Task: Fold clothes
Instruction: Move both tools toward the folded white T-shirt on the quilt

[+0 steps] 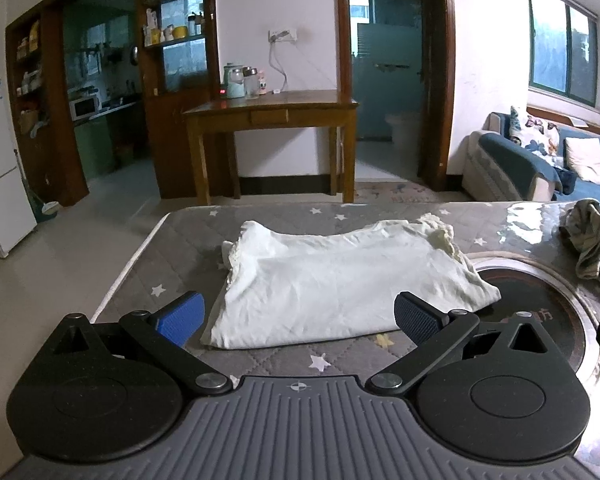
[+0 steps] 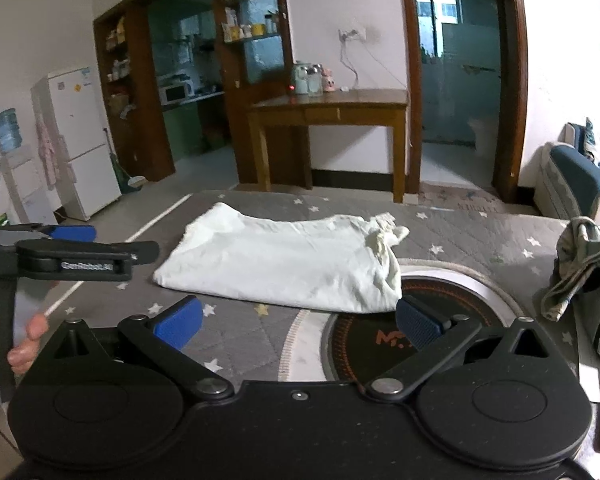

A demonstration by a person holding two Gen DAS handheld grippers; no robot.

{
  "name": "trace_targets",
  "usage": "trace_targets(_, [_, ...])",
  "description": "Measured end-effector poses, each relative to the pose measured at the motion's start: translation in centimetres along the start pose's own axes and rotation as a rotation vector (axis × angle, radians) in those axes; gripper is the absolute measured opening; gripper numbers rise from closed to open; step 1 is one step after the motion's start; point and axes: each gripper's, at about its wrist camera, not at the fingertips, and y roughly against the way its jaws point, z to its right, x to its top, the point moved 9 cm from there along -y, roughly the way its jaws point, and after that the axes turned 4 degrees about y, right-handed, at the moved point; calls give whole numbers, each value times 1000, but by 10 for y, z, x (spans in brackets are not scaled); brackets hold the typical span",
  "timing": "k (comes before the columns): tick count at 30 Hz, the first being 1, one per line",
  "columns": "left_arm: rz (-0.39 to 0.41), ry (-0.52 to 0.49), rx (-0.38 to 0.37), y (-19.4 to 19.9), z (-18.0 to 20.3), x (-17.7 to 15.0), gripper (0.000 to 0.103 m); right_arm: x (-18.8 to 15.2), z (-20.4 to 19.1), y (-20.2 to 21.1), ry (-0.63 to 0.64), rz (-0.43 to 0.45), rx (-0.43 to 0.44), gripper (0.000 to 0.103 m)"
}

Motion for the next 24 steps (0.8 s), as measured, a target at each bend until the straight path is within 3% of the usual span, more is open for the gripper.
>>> trace_targets(24, [-17, -12, 2, 0, 4, -5, 103, 3, -13, 14, 11, 17, 6, 103])
